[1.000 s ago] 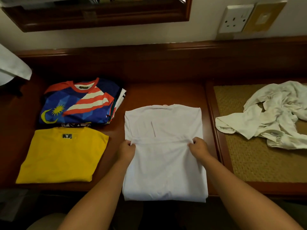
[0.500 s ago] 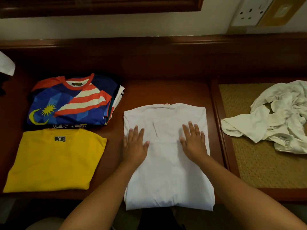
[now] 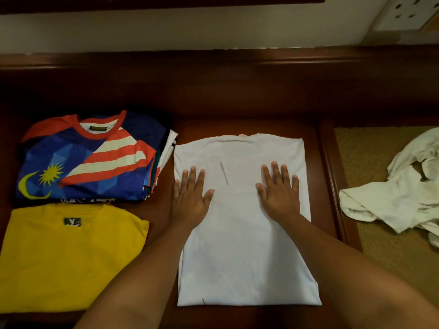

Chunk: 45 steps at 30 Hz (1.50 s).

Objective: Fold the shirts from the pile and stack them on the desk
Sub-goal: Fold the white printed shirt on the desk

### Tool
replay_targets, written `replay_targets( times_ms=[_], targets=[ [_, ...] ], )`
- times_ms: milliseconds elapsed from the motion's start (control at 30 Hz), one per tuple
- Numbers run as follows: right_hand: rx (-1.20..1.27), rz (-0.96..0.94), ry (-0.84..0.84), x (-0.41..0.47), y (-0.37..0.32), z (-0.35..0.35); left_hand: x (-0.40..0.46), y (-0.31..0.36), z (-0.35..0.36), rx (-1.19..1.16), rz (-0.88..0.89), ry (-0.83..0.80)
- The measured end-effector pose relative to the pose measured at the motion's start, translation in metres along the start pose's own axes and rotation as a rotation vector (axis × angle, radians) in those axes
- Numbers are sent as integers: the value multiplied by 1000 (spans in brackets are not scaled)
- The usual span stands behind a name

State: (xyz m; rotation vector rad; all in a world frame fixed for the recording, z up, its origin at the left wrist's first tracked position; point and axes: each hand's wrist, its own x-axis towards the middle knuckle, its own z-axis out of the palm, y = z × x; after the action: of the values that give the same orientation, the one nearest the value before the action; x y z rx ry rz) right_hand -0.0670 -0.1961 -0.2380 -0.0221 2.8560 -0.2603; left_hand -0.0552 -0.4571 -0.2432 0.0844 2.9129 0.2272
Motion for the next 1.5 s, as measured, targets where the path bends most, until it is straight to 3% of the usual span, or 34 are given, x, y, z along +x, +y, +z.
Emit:
replay_targets(
  times_ms=[433,633,767,967,1100,1233,1400,1500],
  targets=[
    [-28,34,62,41,-3,-2,46,-6,-7,25,20,56],
    [-5,25,-7,49,-4,-11,48,-2,-16,76,-4,-3],
    [69,16,87,15,-15,-18,8,32,-24,-3,45,93],
    [94,-124,-47,-64,-25,25,-73,49,19,7,98,-1],
    [43,-20,-22,-51,19,14,-81,16,25,75,120,6],
    [11,141,-33,-65,32,-1,-96,15,16,57,-6,25],
    [99,-150,-83,-133,-34,21,-130,55,23,-16,40,-18],
    [36,-211,-151,-139,-26,32,-147,45,32,26,45,-84]
  ],
)
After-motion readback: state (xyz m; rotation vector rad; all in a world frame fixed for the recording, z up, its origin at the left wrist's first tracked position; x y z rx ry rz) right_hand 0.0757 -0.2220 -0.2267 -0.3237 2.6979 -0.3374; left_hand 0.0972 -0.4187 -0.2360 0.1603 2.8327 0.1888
